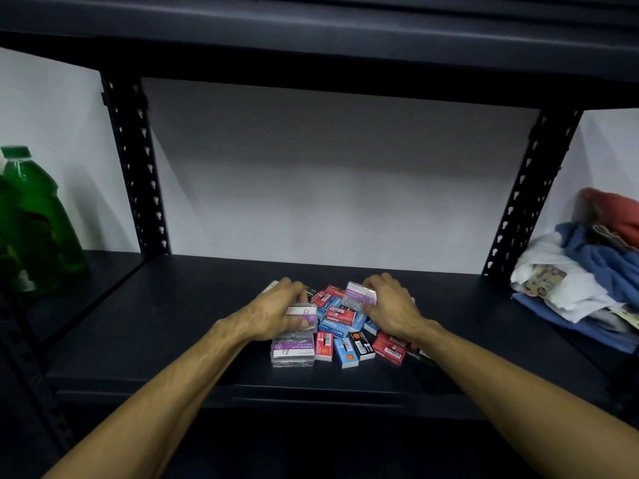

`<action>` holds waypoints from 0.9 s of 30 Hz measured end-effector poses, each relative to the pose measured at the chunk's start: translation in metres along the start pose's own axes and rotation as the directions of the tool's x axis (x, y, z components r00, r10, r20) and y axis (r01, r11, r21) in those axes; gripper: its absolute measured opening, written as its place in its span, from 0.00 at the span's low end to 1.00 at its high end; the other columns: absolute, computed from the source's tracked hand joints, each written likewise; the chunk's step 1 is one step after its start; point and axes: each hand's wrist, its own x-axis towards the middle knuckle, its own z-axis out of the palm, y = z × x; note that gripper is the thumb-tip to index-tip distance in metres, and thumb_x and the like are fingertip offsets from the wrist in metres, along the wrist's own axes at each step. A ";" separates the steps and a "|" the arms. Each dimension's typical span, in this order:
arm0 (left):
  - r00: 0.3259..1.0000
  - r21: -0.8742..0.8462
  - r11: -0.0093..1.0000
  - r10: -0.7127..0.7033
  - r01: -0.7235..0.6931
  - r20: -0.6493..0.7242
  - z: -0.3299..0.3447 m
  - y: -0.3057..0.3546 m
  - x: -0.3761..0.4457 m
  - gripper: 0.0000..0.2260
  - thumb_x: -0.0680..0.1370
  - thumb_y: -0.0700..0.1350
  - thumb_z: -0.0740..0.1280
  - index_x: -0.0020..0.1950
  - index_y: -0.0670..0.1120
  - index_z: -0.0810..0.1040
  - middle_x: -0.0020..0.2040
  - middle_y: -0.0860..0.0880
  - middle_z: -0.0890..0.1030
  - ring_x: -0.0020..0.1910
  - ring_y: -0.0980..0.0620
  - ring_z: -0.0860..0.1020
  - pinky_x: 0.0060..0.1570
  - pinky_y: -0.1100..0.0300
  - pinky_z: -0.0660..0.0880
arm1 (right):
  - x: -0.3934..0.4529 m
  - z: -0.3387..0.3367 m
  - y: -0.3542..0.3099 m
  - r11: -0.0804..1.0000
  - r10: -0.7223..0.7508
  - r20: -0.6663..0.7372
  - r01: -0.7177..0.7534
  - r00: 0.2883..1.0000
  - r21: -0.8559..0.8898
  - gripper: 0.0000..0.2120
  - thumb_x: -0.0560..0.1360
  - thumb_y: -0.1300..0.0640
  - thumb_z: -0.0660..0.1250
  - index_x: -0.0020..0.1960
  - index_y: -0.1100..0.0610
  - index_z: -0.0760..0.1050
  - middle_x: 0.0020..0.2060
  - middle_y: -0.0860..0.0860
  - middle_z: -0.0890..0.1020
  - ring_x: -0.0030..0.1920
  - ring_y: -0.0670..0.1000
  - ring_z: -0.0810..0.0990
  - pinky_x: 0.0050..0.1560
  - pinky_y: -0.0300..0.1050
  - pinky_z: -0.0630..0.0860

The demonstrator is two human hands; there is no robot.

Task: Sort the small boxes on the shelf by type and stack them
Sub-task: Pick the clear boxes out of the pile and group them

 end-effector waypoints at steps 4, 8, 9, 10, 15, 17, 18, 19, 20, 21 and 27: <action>1.000 -0.009 1.000 0.007 -0.007 -0.023 0.003 0.001 -0.001 0.12 0.76 0.48 0.72 0.52 0.52 0.70 0.53 0.56 0.71 0.49 0.56 0.76 0.40 0.67 0.73 | 0.000 0.000 -0.001 0.999 0.010 0.009 -0.010 1.000 0.031 0.24 0.74 0.50 0.72 0.67 0.52 0.69 0.61 0.51 0.73 0.58 0.50 0.75 0.58 0.52 0.76; 1.000 -0.041 0.999 -0.004 0.004 0.002 0.001 0.000 -0.002 0.12 0.76 0.43 0.71 0.55 0.52 0.71 0.55 0.55 0.72 0.51 0.56 0.77 0.42 0.64 0.77 | -0.001 -0.001 -0.002 0.999 0.011 0.019 -0.012 1.000 0.052 0.24 0.74 0.51 0.72 0.67 0.52 0.69 0.61 0.51 0.72 0.58 0.51 0.76 0.57 0.52 0.78; 1.000 -0.053 0.999 -0.007 0.007 0.008 0.000 0.000 -0.002 0.12 0.76 0.42 0.71 0.56 0.52 0.71 0.55 0.56 0.72 0.51 0.55 0.77 0.43 0.64 0.78 | -0.001 -0.001 -0.003 0.998 0.012 0.020 -0.013 1.000 0.061 0.24 0.74 0.52 0.72 0.67 0.52 0.69 0.61 0.51 0.72 0.57 0.50 0.76 0.56 0.52 0.78; 1.000 -0.068 0.998 -0.007 0.008 0.014 -0.001 0.000 -0.002 0.12 0.77 0.41 0.70 0.56 0.51 0.72 0.55 0.56 0.72 0.51 0.56 0.78 0.43 0.63 0.79 | -0.002 -0.002 -0.003 0.998 0.013 0.018 -0.014 1.000 0.068 0.23 0.74 0.52 0.73 0.66 0.52 0.69 0.61 0.51 0.72 0.57 0.50 0.76 0.56 0.53 0.79; 0.999 -0.134 0.991 0.001 0.005 0.045 -0.004 -0.001 -0.005 0.12 0.77 0.39 0.69 0.58 0.49 0.73 0.52 0.57 0.76 0.50 0.58 0.80 0.41 0.64 0.80 | -0.004 -0.001 -0.007 0.994 0.021 -0.001 -0.021 1.000 0.107 0.20 0.73 0.55 0.73 0.62 0.51 0.70 0.58 0.51 0.74 0.54 0.49 0.78 0.53 0.52 0.81; 0.999 -0.143 0.990 -0.006 0.014 0.054 -0.004 -0.003 -0.005 0.13 0.77 0.39 0.69 0.58 0.51 0.73 0.54 0.56 0.78 0.51 0.56 0.80 0.44 0.60 0.81 | -0.006 -0.001 -0.008 0.992 0.028 0.008 -0.028 1.000 0.125 0.18 0.73 0.56 0.73 0.58 0.49 0.68 0.57 0.50 0.77 0.52 0.49 0.80 0.52 0.53 0.81; 0.998 -0.147 0.989 -0.009 0.017 0.057 -0.004 -0.004 -0.004 0.13 0.77 0.39 0.69 0.58 0.51 0.73 0.55 0.56 0.78 0.51 0.56 0.80 0.45 0.60 0.82 | -0.007 -0.002 -0.009 0.991 0.030 0.017 -0.032 0.999 0.132 0.18 0.73 0.56 0.73 0.56 0.49 0.67 0.56 0.49 0.78 0.51 0.49 0.80 0.52 0.53 0.81; 0.998 -0.153 0.988 -0.011 0.020 0.059 -0.005 -0.005 -0.003 0.14 0.77 0.39 0.69 0.58 0.52 0.73 0.55 0.56 0.78 0.52 0.56 0.80 0.44 0.60 0.81 | -0.008 -0.003 -0.010 0.990 0.030 0.025 -0.034 0.999 0.136 0.17 0.74 0.56 0.73 0.55 0.48 0.66 0.55 0.49 0.79 0.50 0.49 0.81 0.51 0.53 0.82; 0.998 -0.159 0.987 -0.012 0.022 0.062 -0.005 -0.005 -0.002 0.14 0.77 0.38 0.70 0.59 0.52 0.73 0.55 0.56 0.78 0.52 0.56 0.80 0.44 0.61 0.81 | -0.009 -0.004 -0.010 0.990 0.034 0.032 -0.038 0.999 0.139 0.17 0.74 0.56 0.72 0.55 0.48 0.66 0.54 0.49 0.80 0.50 0.49 0.81 0.51 0.53 0.82; 0.998 -0.165 0.986 -0.014 0.025 0.064 -0.006 -0.005 -0.002 0.14 0.77 0.38 0.70 0.59 0.52 0.73 0.55 0.56 0.78 0.52 0.56 0.80 0.42 0.63 0.80 | -0.009 -0.005 -0.010 0.988 0.039 0.041 -0.044 0.998 0.147 0.16 0.75 0.56 0.71 0.54 0.48 0.66 0.54 0.49 0.80 0.49 0.49 0.81 0.50 0.53 0.82; 0.998 -0.199 0.979 -0.039 0.050 0.058 -0.012 -0.011 0.003 0.15 0.76 0.38 0.71 0.57 0.53 0.75 0.55 0.52 0.79 0.49 0.54 0.81 0.42 0.61 0.80 | -0.010 -0.015 -0.013 0.977 0.039 0.095 -0.058 0.995 0.206 0.13 0.77 0.57 0.70 0.54 0.49 0.67 0.53 0.49 0.81 0.44 0.47 0.82 0.43 0.47 0.83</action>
